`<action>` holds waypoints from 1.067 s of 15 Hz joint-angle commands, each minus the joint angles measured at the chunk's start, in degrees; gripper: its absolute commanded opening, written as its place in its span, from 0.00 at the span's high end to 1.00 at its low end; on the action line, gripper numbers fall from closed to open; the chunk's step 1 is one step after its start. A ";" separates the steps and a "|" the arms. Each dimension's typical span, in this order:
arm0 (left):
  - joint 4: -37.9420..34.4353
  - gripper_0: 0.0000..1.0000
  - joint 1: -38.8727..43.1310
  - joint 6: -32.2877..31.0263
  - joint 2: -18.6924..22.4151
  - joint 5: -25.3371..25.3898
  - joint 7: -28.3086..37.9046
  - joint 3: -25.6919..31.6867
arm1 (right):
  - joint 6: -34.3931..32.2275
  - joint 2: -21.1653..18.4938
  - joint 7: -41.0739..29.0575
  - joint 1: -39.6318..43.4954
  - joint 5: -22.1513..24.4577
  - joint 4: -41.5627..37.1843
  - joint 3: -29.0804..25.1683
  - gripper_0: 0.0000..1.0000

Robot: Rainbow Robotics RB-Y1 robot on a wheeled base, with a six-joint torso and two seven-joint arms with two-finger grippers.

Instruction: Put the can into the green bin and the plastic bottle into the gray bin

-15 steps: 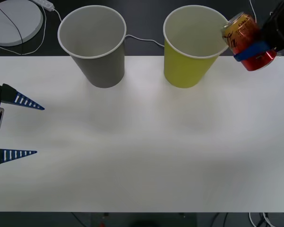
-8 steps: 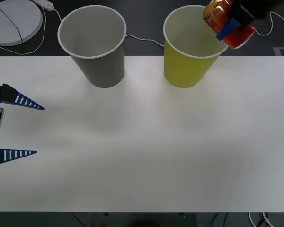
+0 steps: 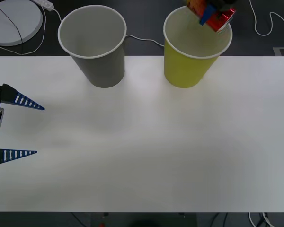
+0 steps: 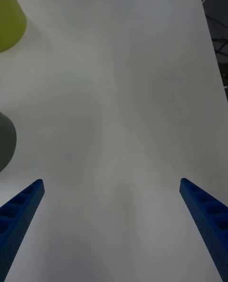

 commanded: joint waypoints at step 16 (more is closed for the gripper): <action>0.00 0.00 0.00 0.00 0.00 0.00 0.00 0.00 | -1.14 -10.00 7.95 3.96 -11.66 -6.96 -5.65 0.00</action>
